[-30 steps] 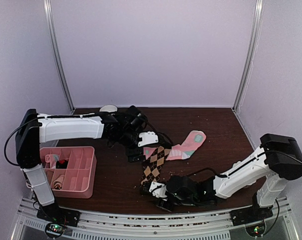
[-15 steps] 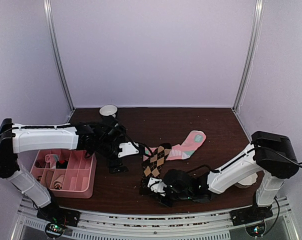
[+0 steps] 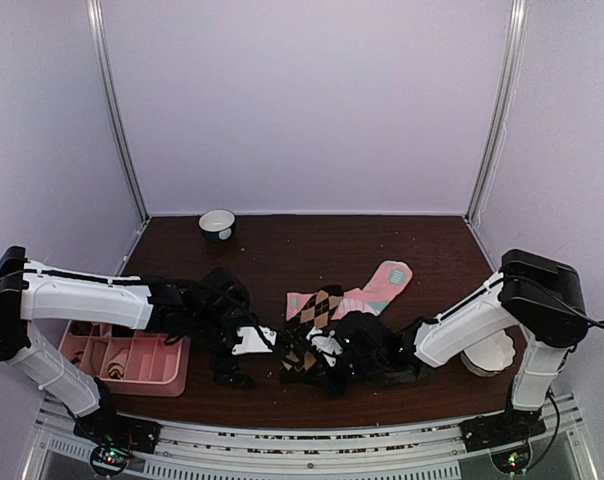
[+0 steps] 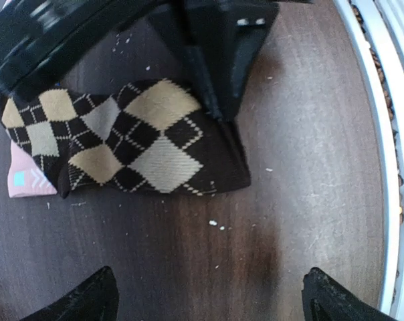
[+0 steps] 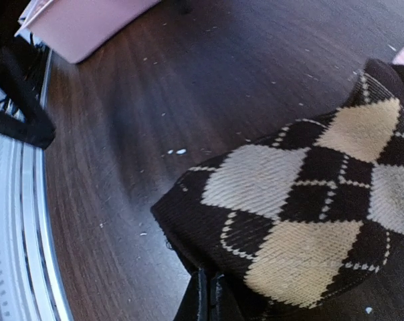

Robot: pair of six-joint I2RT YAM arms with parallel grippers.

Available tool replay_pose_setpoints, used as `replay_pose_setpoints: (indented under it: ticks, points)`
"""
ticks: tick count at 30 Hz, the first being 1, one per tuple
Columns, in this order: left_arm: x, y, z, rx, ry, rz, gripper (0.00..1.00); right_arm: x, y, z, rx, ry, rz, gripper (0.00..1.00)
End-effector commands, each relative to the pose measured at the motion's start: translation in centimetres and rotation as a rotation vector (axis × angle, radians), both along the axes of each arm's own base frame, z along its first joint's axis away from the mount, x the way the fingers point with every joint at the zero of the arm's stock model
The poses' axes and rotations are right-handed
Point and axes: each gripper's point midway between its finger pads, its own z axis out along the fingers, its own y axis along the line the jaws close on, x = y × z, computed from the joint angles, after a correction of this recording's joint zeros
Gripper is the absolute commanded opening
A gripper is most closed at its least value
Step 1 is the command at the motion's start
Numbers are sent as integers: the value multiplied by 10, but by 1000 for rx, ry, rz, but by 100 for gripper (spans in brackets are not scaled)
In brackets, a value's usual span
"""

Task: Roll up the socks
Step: Pick up the sock from the center of the board, then roll the sock.

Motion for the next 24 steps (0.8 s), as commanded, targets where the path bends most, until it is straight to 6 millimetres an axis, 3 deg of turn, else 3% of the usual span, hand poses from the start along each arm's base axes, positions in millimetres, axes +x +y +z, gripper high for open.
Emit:
replay_pose_setpoints:
  ticks: [1,6,14,19,24]
  points:
    - [-8,-22,11,-104,-15,-94,98,-9,-6,-10,42,279,-81,0]
    - [-21,-32,4,-116,-16,-208,85,-13,-2,-10,78,400,-111,0]
    - [-34,-42,-21,-46,-131,-325,70,-7,2,11,173,514,-200,0]
    - [-33,-46,-28,-29,-122,-326,55,-8,5,8,173,571,-218,0]
    - [-23,-55,-34,-47,-155,-301,47,-11,9,9,213,620,-210,0]
